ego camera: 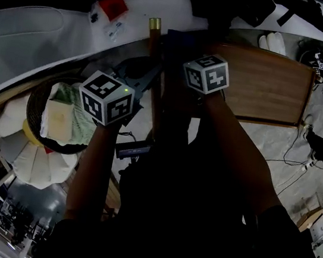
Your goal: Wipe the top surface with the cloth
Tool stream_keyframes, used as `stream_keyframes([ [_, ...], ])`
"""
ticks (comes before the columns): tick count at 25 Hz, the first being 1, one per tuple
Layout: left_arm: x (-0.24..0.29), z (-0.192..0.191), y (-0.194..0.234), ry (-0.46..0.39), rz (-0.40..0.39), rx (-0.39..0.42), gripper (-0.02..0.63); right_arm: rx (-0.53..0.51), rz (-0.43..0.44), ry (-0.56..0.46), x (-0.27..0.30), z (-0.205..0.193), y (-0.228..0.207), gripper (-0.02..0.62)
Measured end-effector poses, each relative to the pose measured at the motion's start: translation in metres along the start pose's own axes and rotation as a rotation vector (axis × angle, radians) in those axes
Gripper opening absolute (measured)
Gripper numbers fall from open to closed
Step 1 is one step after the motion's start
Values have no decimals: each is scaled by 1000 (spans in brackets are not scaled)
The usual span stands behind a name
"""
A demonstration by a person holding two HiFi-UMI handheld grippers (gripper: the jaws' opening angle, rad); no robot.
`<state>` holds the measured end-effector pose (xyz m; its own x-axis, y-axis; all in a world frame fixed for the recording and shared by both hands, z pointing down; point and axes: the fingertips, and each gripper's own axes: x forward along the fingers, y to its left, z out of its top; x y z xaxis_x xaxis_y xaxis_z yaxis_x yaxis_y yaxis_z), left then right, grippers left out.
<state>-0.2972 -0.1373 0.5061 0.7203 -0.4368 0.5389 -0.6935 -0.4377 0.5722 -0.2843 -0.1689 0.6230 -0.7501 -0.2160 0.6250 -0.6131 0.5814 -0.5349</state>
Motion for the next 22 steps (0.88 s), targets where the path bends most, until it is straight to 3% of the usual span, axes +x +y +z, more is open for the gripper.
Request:
stream_keyframes([
  [13, 8, -3, -8, 3, -18, -8, 8, -16, -91, 86, 16, -15, -19, 61],
  [22, 29, -2, -34, 2, -15, 4, 8, -41, -78, 81, -4, -22, -38, 61],
])
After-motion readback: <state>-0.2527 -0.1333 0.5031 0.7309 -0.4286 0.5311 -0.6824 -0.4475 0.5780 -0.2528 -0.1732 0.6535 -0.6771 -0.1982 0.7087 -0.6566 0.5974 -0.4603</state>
